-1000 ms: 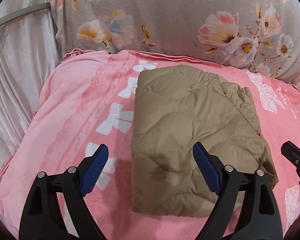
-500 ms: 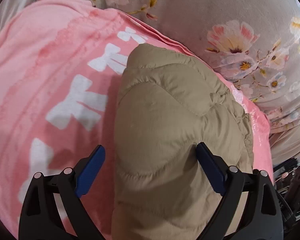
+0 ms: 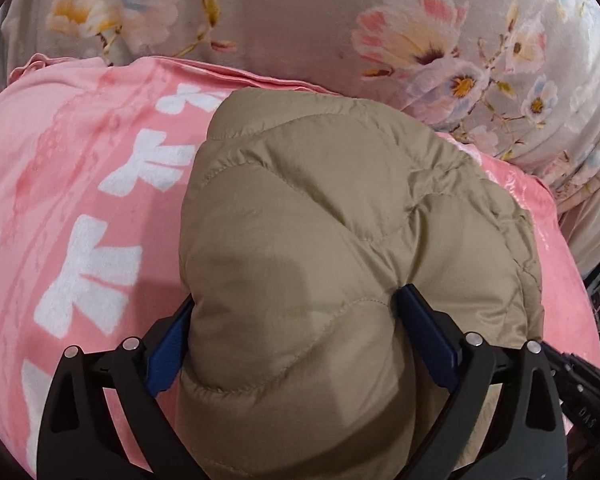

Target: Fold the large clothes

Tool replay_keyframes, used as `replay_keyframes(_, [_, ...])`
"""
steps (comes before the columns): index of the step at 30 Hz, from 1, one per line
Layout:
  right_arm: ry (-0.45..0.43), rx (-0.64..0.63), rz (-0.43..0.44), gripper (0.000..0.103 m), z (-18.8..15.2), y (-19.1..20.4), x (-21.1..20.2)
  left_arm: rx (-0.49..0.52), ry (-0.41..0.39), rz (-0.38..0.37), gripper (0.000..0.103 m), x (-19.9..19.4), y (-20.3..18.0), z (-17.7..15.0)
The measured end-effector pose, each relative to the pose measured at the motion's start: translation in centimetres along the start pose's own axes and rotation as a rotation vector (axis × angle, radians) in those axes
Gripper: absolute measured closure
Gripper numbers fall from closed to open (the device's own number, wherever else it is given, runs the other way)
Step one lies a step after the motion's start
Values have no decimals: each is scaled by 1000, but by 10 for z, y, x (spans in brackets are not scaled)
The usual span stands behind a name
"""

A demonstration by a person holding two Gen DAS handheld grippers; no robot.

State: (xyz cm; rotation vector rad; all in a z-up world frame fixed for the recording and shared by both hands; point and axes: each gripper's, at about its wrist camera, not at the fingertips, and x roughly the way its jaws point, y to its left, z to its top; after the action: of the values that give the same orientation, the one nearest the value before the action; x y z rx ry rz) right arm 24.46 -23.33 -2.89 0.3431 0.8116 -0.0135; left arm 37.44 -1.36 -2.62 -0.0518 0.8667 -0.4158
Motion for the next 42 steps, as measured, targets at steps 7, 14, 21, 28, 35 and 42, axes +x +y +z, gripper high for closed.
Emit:
replay_keyframes(7, [21,6,3,89,-1,-5,-11,113,-67,198,10,-48,-20,-14])
replay_keyframes(14, [-42,-49,-13,87,-17,16,-62,168,-60,396,10,-91,-42,-49])
replay_keyframes(21, [-5,-144,-99,89,-52,32,-36,90,-37,419,10,-87,-42,-74])
replay_keyframes(28, [2,-123,-131,94,-65,22,-17,4,-16,375,9,-74,-34,-82])
replay_keyframes(35, [-4,-144,-162,94,-73,26,-7,-4,-27,379,9,-66,-34,-90])
replay_keyframes(42, [-27,-136,-180,94,-78,27,-4,-6,-56,391,9,-64,-35,-97])
